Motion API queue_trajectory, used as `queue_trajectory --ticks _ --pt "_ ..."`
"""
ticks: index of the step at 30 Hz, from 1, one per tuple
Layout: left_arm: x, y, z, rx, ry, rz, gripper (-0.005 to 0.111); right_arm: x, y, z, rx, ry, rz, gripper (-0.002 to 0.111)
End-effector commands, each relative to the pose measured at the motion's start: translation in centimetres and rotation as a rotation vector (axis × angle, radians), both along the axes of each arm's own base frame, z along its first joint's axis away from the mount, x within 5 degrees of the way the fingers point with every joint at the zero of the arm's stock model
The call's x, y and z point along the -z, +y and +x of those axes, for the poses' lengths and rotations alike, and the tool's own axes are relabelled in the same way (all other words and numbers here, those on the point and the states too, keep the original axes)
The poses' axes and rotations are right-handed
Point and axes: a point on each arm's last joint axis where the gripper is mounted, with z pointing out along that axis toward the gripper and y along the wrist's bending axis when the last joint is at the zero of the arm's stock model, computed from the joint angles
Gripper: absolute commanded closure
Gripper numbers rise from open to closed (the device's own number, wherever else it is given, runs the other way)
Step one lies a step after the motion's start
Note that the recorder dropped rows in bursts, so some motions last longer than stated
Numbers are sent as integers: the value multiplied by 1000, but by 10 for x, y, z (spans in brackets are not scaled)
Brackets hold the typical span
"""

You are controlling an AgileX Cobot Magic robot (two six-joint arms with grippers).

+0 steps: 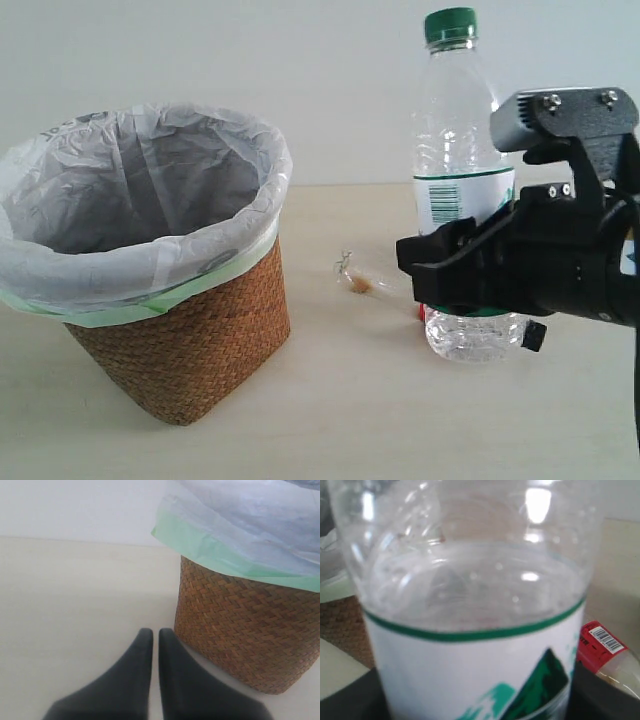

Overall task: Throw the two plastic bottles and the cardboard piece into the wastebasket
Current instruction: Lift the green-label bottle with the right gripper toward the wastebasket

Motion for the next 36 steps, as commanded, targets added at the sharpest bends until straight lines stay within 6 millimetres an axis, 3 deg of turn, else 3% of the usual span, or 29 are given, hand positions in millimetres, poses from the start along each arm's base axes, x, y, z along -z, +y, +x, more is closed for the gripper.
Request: queue_trajectory --ticks 1,5,8,12,16,18,31,36 --pt "1 0 0 -3 0 -5 103 2 -2 -2 22 -30 64 108" --pt "1 0 0 -3 0 -5 103 1 -5 0 38 -43 74 108" --pt "1 0 0 -3 0 -5 103 4 -22 10 138 0 78 108" --pt "1 0 0 -3 0 -5 103 11 -74 25 342 62 -32 108" --pt "1 0 0 -3 0 -5 103 6 -131 26 591 76 -59 108" --pt "1 0 0 -3 0 -5 103 2 -149 23 666 108 -71 108" --pt "1 0 0 -3 0 -5 103 10 -144 28 597 300 -169 108" --pt "1 0 0 -3 0 -5 103 22 -144 33 584 398 -200 108"
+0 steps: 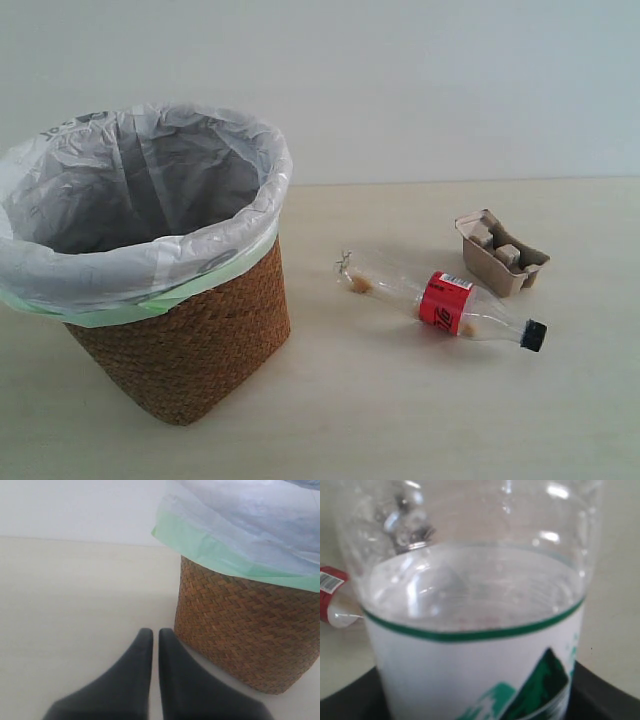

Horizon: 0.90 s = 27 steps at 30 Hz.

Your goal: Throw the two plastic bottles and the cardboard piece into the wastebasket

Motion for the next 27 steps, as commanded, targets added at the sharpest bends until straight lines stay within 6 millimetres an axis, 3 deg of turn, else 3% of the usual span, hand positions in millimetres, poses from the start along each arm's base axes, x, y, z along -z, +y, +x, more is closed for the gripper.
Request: queue_trajectory --ticks 1,6,13,17,21,22,25,26,27 --pt "1 0 0 -3 0 -5 103 8 0 5 -16 85 -10 108" --pt "1 0 0 -3 0 -5 103 7 0 17 -31 183 -10 108" --pt "1 0 0 -3 0 -5 103 6 0 29 -38 116 -13 108" --pt "1 0 0 -3 0 -5 103 9 17 47 -104 69 10 108" --pt "1 0 0 -3 0 -5 103 -17 79 75 -314 -12 34 106" --pt "1 0 0 -3 0 -5 103 -35 104 81 -374 -60 66 101" --pt "1 0 0 -3 0 -5 103 -102 173 88 -512 -189 280 73" --pt "1 0 0 -3 0 -5 103 -128 194 87 -564 -230 349 53" --pt "1 0 0 -3 0 -5 103 -147 209 85 -606 -264 387 42"
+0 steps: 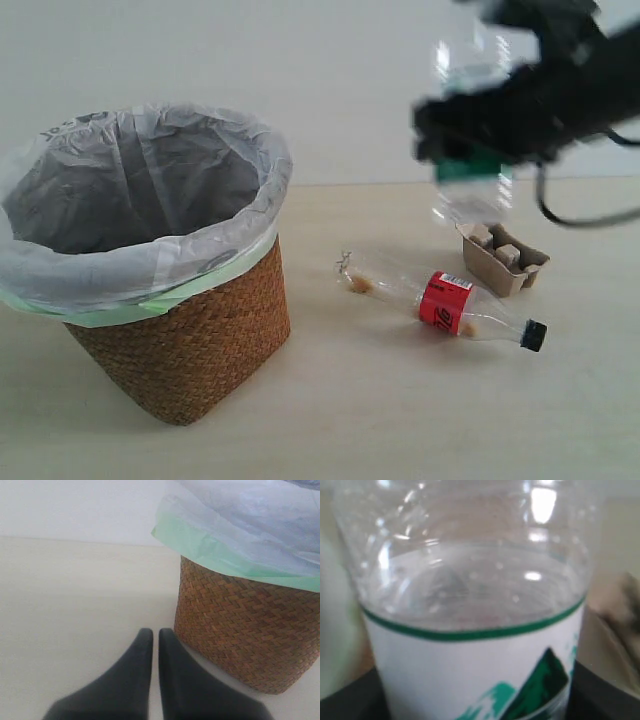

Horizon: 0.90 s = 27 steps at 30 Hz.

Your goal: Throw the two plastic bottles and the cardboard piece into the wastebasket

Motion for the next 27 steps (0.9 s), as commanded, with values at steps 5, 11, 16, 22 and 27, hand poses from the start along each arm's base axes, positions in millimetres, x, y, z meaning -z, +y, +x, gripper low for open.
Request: queue_trajectory --ticks 5,11,16,22,27 --pt "1 0 0 -3 0 -5 103 -148 103 -5 -267 -173 349 33" --pt "1 0 0 -3 0 -5 103 -135 81 11 -121 -93 95 33" --pt "1 0 0 -3 0 -5 103 -121 40 21 9 2 -166 33" --pt "1 0 0 -3 0 -5 103 -109 19 22 -73 53 -434 33" --pt "1 0 0 -3 0 -5 103 -80 19 24 -178 106 -546 33"
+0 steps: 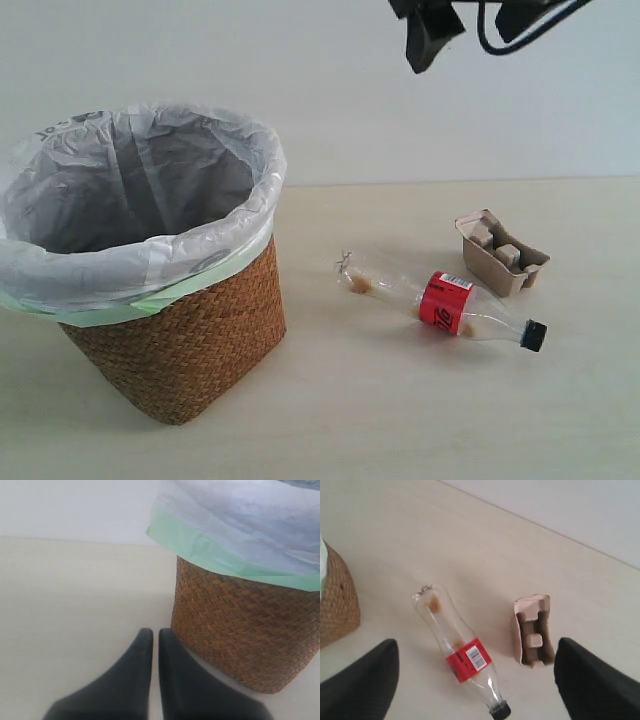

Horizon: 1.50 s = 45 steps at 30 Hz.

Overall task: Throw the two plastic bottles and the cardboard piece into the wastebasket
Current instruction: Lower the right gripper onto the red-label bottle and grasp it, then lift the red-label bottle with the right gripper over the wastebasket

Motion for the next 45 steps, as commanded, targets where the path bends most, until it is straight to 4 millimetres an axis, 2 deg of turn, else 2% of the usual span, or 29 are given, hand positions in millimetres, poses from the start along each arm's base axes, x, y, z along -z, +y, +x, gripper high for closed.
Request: queue_trajectory --ticks 1,5,7,11,13,19,27,36,45 --pt "1 0 0 -3 0 -4 103 30 -3 1 -102 75 -135 35" --pt "1 0 0 -3 0 -4 103 65 -3 0 -209 145 -234 49" --pt "1 0 0 -3 0 -4 103 81 -2 2 -240 141 -249 52" --pt "1 0 0 -3 0 -4 103 113 0 4 -277 115 -255 39" --pt "1 0 0 -3 0 -4 103 125 0 5 -294 86 -265 35" --pt "1 0 0 -3 0 -4 103 155 -4 10 -291 104 -297 38" --pt "1 0 0 -3 0 -4 103 213 7 30 -302 191 -315 38" --pt "1 0 0 -3 0 -4 103 251 12 40 -324 230 -347 38" --pt "1 0 0 -3 0 -4 103 273 13 43 -328 277 -360 38"
